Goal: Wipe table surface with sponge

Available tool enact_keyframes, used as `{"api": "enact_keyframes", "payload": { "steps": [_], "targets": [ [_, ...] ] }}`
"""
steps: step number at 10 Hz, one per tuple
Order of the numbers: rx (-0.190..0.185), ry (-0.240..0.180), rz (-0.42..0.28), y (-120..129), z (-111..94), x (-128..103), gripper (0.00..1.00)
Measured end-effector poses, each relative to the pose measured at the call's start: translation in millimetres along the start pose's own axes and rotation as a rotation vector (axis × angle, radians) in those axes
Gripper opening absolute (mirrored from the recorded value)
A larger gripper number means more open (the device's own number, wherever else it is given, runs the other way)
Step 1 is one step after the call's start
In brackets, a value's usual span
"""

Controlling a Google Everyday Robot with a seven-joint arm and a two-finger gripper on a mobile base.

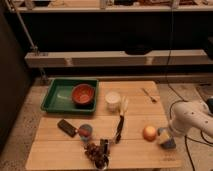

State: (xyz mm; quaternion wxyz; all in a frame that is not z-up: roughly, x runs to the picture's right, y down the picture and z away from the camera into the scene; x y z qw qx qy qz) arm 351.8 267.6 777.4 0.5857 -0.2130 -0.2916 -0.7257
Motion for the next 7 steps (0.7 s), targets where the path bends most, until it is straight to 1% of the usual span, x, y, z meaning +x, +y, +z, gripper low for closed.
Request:
{"api": "enact_keyframes", "payload": {
  "steps": [2, 3, 7],
  "targets": [
    [-0.003, -0.004, -0.001, -3.3, 0.8, 3.7, 0.38],
    [-0.007, -0.007, -0.003, -4.7, 1.5, 5.9, 0.35],
    [-0.018, -0.025, -0.002, -6.0, 5.1, 9.5, 0.35]
  ]
}}
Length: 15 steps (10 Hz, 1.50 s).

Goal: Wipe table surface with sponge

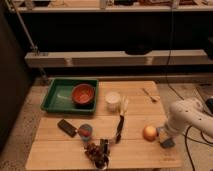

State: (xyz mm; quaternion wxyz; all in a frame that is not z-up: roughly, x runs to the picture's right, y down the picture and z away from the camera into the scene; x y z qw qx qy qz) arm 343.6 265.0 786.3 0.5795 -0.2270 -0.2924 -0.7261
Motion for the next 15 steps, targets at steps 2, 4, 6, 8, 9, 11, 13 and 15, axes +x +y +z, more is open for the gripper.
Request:
{"api": "enact_keyframes", "payload": {
  "steps": [2, 4, 6, 8, 9, 11, 13, 15],
  "targets": [
    [0.0, 0.001, 0.0, -0.4, -1.0, 0.7, 0.35],
    [-0.001, 0.002, 0.0, 0.4, -1.0, 0.5, 0.35],
    [0.005, 0.02, 0.012, 3.1, -7.9, 9.2, 0.35],
    [0.024, 0.044, 0.032, 7.5, -23.5, 31.6, 0.35],
    [0.037, 0.062, 0.045, 10.0, -37.1, 52.7, 0.35],
    [0.049, 0.078, 0.064, 13.9, -59.3, 69.4, 0.35],
    [0.055, 0.061, 0.067, 13.2, -63.9, 76.2, 0.35],
    [0.055, 0.039, 0.055, 6.4, -50.5, 84.5, 0.35]
  ]
}}
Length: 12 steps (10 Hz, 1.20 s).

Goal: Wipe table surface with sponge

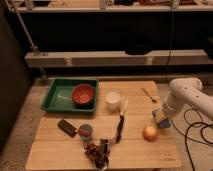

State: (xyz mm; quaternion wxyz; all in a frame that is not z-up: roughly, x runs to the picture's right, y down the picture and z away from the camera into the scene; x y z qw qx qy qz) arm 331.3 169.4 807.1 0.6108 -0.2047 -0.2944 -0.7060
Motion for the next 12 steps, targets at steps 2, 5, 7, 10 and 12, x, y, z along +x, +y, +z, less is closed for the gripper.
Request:
{"api": "enact_keyframes", "payload": {
  "steps": [2, 5, 7, 10, 12],
  "targets": [
    [-0.009, -0.01, -0.008, -2.0, 17.0, 6.7, 0.35],
    [-0.005, -0.007, -0.015, -5.8, 21.9, 14.5, 0.35],
    [-0.002, -0.005, -0.028, -9.3, 22.5, 16.3, 0.35],
    [0.01, -0.017, -0.078, -36.3, 25.5, 16.5, 0.35],
    [0.033, -0.044, -0.174, -89.4, 30.7, 9.2, 0.35]
  ]
}}
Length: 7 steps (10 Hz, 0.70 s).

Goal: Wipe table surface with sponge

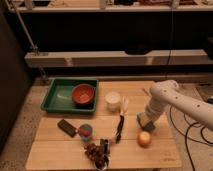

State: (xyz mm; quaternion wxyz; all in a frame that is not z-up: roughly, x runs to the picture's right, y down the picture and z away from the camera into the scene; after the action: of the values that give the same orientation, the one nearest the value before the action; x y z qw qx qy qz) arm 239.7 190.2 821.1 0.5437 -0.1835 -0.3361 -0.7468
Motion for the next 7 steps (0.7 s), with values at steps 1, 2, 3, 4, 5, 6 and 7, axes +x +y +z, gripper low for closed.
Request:
{"api": "enact_keyframes", "payload": {
  "steps": [1, 2, 3, 4, 5, 6, 7],
  "targets": [
    [0.007, -0.011, -0.034, -16.3, 2.4, -6.5, 0.35],
    [0.01, -0.018, -0.059, -23.7, 2.5, -13.5, 0.35],
    [0.01, -0.024, -0.077, -27.1, 2.3, -19.6, 0.35],
    [0.006, -0.031, -0.102, -31.8, 1.6, -31.4, 0.35],
    [-0.001, -0.034, -0.114, -31.4, 0.9, -40.7, 0.35],
    [-0.006, -0.037, -0.112, -28.6, 0.9, -48.2, 0.35],
    [-0.019, -0.036, -0.096, -16.2, 0.1, -54.7, 0.35]
  ]
}}
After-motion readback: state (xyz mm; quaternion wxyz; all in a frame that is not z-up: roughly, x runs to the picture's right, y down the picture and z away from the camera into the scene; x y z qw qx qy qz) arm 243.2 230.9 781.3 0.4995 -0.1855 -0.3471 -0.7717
